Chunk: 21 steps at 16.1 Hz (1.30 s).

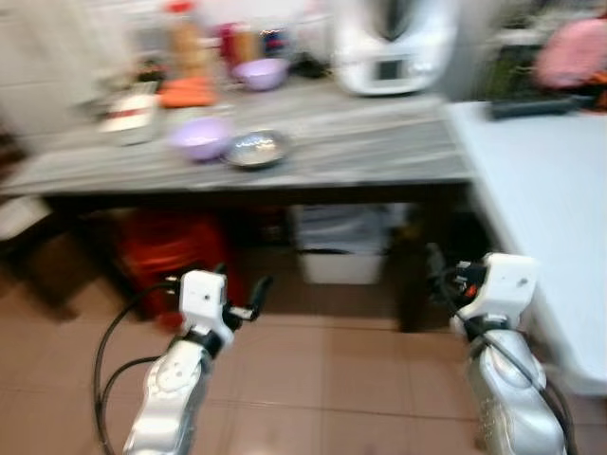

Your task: Setting the table

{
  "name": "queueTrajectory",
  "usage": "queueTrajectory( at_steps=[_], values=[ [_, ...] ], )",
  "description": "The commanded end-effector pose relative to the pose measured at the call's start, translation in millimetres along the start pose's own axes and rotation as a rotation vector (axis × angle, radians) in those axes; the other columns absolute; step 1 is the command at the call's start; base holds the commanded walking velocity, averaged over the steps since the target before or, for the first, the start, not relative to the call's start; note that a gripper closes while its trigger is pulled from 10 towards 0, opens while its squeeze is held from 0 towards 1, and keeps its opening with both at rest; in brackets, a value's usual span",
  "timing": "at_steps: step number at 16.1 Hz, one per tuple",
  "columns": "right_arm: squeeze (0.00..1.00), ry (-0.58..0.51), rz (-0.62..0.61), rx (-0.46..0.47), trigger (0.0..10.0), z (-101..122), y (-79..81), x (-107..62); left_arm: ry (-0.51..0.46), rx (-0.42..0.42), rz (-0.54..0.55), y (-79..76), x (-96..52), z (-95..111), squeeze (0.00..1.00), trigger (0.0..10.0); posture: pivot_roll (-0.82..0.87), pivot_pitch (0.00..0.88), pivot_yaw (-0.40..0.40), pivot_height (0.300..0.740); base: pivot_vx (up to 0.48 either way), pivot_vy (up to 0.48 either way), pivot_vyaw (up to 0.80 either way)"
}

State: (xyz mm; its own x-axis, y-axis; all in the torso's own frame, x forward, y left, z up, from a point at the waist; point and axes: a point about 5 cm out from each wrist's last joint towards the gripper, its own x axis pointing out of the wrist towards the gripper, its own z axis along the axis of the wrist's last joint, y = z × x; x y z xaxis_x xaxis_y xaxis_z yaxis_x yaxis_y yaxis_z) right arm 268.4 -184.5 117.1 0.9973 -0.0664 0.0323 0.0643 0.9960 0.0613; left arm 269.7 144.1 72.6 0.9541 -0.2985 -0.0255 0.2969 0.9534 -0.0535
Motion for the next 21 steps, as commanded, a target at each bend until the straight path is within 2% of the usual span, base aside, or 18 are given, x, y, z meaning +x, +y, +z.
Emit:
queueTrajectory(
  at_steps=[1, 21],
  values=[
    [0.0, -0.01, 0.012, -0.001, 10.0, 3.0, 3.3, 1.9, -0.005, 0.004, 0.002, 2.6, 0.0, 2.5, 0.0, 10.0, -0.04, 0.0, 0.124, 0.74, 0.0, -0.386, 0.0],
    [0.0, -0.045, 0.027, -0.022, 10.0, 11.3, 4.7, 3.6, -0.008, -0.01, -0.024, -5.4, 1.1, 1.3, 0.0, 10.0, -0.04, 0.0, 0.119, 0.74, 0.0, -0.466, 0.0]
  ],
)
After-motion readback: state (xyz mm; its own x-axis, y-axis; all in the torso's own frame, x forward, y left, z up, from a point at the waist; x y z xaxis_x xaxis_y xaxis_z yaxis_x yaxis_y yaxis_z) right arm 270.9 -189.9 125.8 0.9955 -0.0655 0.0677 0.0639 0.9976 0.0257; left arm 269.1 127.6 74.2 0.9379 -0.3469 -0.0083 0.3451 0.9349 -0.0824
